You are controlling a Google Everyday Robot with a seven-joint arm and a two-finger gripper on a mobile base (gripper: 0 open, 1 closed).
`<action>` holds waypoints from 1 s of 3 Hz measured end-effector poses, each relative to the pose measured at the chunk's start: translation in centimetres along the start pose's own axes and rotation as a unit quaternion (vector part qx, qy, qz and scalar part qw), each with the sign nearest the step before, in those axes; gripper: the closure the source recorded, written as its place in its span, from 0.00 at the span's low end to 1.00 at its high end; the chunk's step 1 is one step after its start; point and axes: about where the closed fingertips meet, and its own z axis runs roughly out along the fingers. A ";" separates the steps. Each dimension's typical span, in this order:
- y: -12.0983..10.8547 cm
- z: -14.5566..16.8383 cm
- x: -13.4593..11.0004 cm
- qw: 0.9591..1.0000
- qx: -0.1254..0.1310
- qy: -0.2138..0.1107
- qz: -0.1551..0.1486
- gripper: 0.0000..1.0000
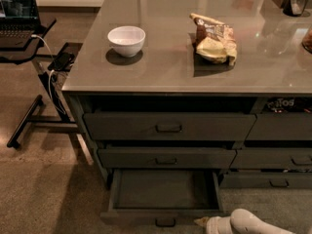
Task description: Close bottom drawer
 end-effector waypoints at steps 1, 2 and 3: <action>-3.3 0.3 -2.4 0.999 0.028 -0.025 -0.016 0.34; -6.3 0.1 -4.8 0.997 0.056 -0.043 -0.038 0.57; -10.0 -0.2 -6.2 0.994 0.085 -0.043 -0.053 0.80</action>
Offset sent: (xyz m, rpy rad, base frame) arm 0.1177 0.0244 0.0474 0.0548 -0.2539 -0.0211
